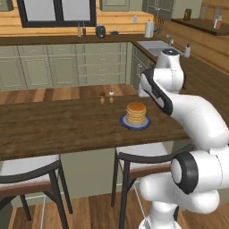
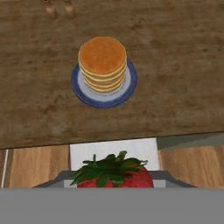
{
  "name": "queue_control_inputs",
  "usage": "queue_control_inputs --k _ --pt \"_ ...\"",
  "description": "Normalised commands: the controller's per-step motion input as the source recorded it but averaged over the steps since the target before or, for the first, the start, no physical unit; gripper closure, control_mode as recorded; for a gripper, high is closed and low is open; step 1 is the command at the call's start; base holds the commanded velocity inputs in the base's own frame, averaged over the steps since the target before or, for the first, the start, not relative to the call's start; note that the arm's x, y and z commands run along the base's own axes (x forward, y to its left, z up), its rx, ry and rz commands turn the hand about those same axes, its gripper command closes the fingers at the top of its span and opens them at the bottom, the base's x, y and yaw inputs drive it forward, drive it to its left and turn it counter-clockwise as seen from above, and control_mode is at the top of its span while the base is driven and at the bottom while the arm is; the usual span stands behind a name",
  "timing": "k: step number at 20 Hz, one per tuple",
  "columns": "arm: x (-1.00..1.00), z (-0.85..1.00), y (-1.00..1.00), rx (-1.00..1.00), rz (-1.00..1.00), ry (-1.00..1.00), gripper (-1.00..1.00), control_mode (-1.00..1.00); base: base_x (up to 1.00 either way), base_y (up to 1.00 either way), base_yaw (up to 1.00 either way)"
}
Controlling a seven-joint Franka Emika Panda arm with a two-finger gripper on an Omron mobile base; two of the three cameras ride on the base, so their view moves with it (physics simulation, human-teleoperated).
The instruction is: Take the strawberry from the fridge and place it on top of the pancake, located on the dining counter.
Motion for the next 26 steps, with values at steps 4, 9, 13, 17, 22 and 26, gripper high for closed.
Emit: queue_control_inputs --k 4,9,13,17,22,26 --pt "1.0 -0.73 0.0 0.0 0.01 0.0 1.0 -1.0 0.0 0.0 0.0" --pt "0.99 -0.33 -0.05 0.0 0.02 -0.04 1.0 -1.0 0.0 0.0 0.0" --pt "0.91 -0.31 -0.01 0.0 0.03 -0.07 1.0 -1.0 0.0 0.0 0.0" --pt "0.94 -0.18 -0.05 0.0 0.0 0.06 1.0 -1.0 0.0 0.0 0.0" --pt "0.58 -0.46 -0.06 0.0 0.0 0.09 1.0 -1.0 0.0 0.0 0.0" --pt "0.35 -0.49 0.0 0.0 0.0 0.07 1.0 -1.0 0.0 0.0 0.0"
